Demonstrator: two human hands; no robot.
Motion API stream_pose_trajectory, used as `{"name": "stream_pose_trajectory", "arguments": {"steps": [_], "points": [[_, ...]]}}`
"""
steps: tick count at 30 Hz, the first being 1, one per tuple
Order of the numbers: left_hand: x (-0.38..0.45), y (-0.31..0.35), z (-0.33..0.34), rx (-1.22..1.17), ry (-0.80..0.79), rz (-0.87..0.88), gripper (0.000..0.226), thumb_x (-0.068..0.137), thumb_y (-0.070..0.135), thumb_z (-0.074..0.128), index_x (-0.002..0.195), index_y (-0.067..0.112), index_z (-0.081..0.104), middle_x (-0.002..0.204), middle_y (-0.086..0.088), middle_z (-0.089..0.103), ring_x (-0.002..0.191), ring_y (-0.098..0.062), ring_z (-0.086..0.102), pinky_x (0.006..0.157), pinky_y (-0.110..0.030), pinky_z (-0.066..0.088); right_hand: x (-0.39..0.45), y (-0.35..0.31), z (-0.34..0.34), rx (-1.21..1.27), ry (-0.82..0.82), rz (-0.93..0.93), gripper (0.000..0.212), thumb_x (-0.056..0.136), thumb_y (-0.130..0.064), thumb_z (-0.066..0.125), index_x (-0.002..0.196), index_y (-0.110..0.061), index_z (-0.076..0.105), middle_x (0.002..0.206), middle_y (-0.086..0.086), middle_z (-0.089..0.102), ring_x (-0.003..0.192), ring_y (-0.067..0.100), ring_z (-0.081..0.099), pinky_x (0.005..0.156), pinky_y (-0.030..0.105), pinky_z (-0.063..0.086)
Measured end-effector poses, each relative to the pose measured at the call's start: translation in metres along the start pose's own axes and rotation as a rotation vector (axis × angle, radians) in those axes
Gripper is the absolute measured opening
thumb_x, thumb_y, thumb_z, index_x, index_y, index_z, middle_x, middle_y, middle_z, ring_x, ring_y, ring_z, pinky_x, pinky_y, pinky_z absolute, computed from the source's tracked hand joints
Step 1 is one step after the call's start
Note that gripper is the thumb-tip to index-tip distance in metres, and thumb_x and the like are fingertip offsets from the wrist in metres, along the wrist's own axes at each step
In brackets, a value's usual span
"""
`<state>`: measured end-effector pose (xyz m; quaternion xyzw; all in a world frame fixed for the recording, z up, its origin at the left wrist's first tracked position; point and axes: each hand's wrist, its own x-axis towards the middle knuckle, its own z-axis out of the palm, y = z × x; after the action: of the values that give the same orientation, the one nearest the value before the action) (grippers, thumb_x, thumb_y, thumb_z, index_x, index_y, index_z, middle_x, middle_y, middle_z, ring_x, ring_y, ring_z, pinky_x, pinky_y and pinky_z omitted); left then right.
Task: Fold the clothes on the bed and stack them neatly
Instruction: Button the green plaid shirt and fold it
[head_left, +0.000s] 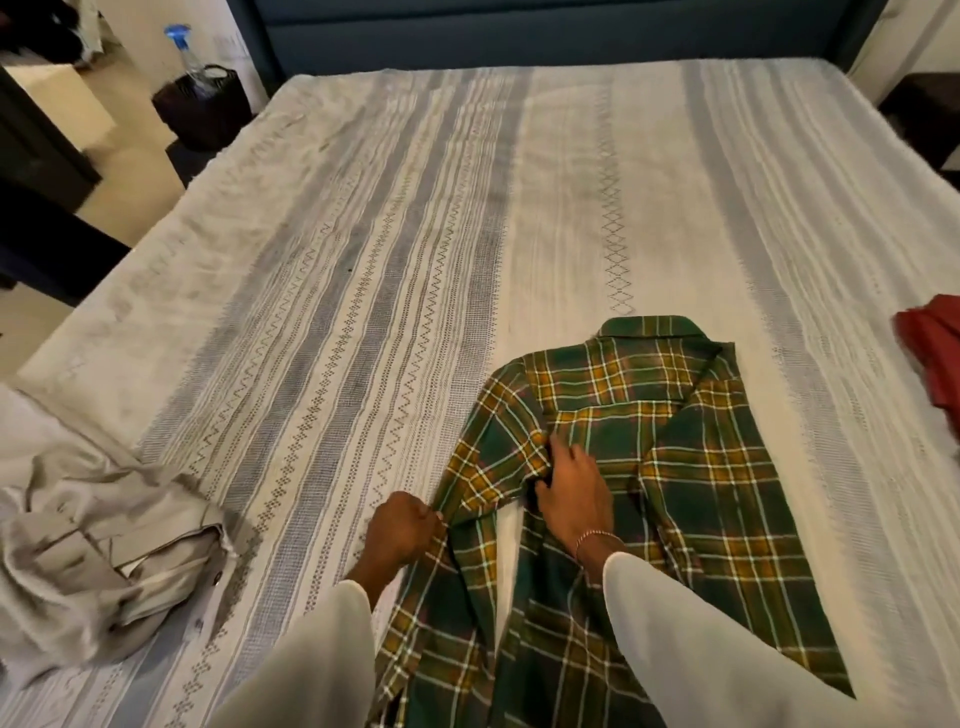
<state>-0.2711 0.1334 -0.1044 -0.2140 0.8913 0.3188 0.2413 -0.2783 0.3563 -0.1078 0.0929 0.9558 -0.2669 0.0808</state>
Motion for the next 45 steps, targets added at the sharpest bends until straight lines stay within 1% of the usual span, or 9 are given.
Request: {"name": "stream_pose_trajectory", "arguments": {"steps": [6,10,15,20,26,31,37,41,45], "points": [[0.007,0.032,-0.053,-0.614,-0.353,-0.037,0.023,0.101,0.022,0.054,0.100,0.004,0.068,0.081,-0.011,0.068,0.074,-0.021,0.066,0.074,-0.033,0.053,0.027,-0.026,0.007,0.409,-0.026,-0.011,0.046,0.103,-0.053,0.038,0.090,-0.020,0.066,0.094,-0.002,0.059,0.091,0.016,0.059,0.079,0.027,0.045],[0.003,0.080,-0.055,-0.991,-0.612,-0.098,0.018,0.096,0.020,0.054,0.099,0.005,0.063,0.077,-0.011,0.066,0.067,-0.023,0.065,0.065,-0.031,0.056,0.024,-0.006,-0.015,0.801,-0.139,0.147,0.049,0.103,-0.057,0.030,0.123,-0.033,0.068,0.118,-0.009,0.064,0.110,0.011,0.056,0.096,0.031,0.045],[-0.010,0.145,-0.026,-0.889,-0.707,0.077,0.030,0.093,0.014,0.063,0.117,-0.005,0.065,0.102,-0.021,0.071,0.090,-0.030,0.070,0.090,-0.042,0.056,0.030,-0.002,-0.055,1.008,-0.070,0.193,0.060,0.079,-0.079,0.053,0.104,-0.026,0.069,0.109,0.002,0.072,0.110,0.025,0.066,0.102,0.046,0.051],[-0.024,0.191,0.007,-0.908,-0.894,0.220,0.040,0.094,0.001,0.053,0.133,-0.007,0.056,0.123,-0.026,0.062,0.115,-0.036,0.060,0.113,-0.049,0.042,0.047,0.007,-0.129,1.360,-0.594,0.283,0.056,0.092,-0.055,0.056,0.102,-0.003,0.073,0.106,0.020,0.074,0.101,0.031,0.071,0.092,0.042,0.056],[-0.035,0.196,0.027,-0.906,-0.938,0.234,0.033,0.100,0.003,0.047,0.130,0.003,0.061,0.107,-0.015,0.070,0.097,-0.023,0.068,0.092,-0.037,0.056,0.068,0.073,-0.159,1.204,-0.551,0.351,0.043,0.100,-0.024,0.061,0.135,0.000,0.057,0.134,0.028,0.060,0.120,0.040,0.060,0.108,0.054,0.046],[-0.026,0.153,0.052,-0.105,-0.096,0.285,0.016,0.098,0.031,0.063,0.106,0.017,0.062,0.111,-0.005,0.070,0.093,-0.015,0.066,0.089,-0.029,0.057,0.067,0.127,-0.165,1.086,-0.187,0.562,0.028,0.101,-0.032,0.059,0.117,-0.010,0.066,0.103,0.014,0.076,0.092,0.028,0.072,0.085,0.041,0.059],[-0.033,0.120,0.072,0.193,-0.407,0.272,0.064,0.088,0.058,0.067,0.134,0.016,0.051,0.136,-0.003,0.060,0.118,-0.022,0.060,0.093,-0.028,0.048,0.062,0.127,-0.142,0.287,0.050,0.506,0.049,0.101,-0.055,0.047,0.105,-0.010,0.066,0.110,0.013,0.067,0.098,0.032,0.061,0.089,0.039,0.049],[-0.035,0.126,0.076,0.175,-0.410,0.304,0.056,0.090,0.055,0.067,0.127,0.014,0.058,0.122,-0.005,0.066,0.098,-0.019,0.063,0.076,-0.021,0.049,0.063,0.103,-0.128,-0.207,0.175,0.217,0.060,0.096,-0.057,0.054,0.137,-0.013,0.052,0.143,0.017,0.052,0.129,0.038,0.050,0.107,0.051,0.042],[-0.020,0.130,0.071,0.056,-0.430,0.259,0.062,0.092,0.072,0.048,0.095,0.016,0.074,0.088,-0.001,0.074,0.081,-0.021,0.072,0.077,-0.029,0.057,0.086,0.073,-0.120,-0.095,0.059,-0.033,0.051,0.099,-0.041,0.059,0.142,-0.016,0.049,0.147,0.012,0.051,0.135,0.032,0.046,0.112,0.046,0.038]]}}
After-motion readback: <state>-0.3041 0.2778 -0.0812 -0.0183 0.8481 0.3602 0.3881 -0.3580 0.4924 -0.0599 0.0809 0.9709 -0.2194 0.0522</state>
